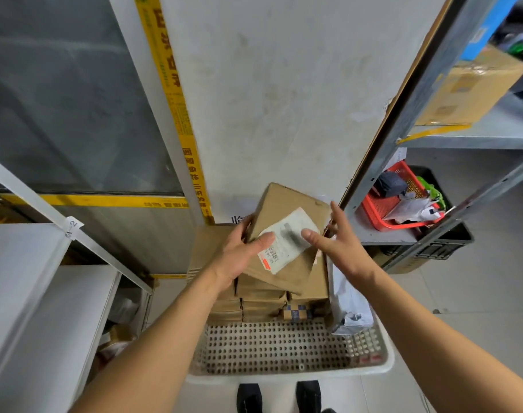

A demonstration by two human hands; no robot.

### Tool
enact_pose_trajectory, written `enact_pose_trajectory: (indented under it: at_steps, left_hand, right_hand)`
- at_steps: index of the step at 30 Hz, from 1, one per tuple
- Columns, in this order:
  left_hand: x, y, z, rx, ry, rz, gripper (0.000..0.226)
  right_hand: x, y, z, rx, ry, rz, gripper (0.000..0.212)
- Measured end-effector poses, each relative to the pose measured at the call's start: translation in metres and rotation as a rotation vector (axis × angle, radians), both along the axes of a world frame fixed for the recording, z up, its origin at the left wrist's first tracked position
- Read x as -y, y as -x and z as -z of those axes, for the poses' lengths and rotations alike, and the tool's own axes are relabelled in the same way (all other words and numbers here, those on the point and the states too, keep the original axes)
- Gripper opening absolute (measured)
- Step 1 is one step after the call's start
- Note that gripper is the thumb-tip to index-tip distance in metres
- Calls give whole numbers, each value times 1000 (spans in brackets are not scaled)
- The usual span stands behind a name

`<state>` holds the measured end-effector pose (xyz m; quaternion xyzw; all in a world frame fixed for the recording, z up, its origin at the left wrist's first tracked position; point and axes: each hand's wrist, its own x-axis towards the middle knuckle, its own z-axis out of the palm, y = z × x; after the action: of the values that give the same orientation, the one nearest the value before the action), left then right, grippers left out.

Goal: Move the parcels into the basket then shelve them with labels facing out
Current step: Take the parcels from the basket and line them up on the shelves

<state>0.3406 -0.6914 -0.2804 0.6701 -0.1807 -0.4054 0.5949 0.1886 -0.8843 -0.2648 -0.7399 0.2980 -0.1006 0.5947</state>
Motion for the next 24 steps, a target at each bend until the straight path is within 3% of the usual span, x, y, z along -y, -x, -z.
enact_pose_trajectory:
  at_steps: [3, 5, 8, 11, 13, 16, 18, 21, 22, 24]
  left_hand:
    - [-6, -21, -23, 307, -130, 220, 88]
    - [-6, -31, -39, 532, -280, 438, 98]
    - [-8, -34, -58, 640, -400, 672, 99]
    - [-15, -40, -56, 615, -405, 651, 92]
    - [-25, -43, -51, 667, -374, 461, 90]
    - [-46, -42, -45, 740, -336, 15, 97]
    - [-61, -38, -36, 579, -374, -168, 102]
    - [-79, -24, -16, 181, -355, -200, 117]
    - [-81, -16, -11, 54, -292, -198, 110]
    - [-81, -1, -13, -44, -179, -184, 62]
  right_hand:
    - [12, -14, -26, 7, 604, -256, 125]
    - [14, -28, -41, -135, 707, -523, 126]
    - [6, -44, -50, -437, 428, -760, 120]
    - [-2, -45, -37, -389, 120, -688, 103]
    - [-7, -43, -23, -292, 0, -532, 101]
    - [-15, -42, -1, -107, -230, -275, 84]
    - [-22, -43, 9, -4, -379, -160, 68]
    - [-36, -49, 19, 60, -487, -99, 64]
    - [-42, -51, 22, 78, -516, -92, 65]
    - [-52, -53, 26, 100, -546, -125, 61]
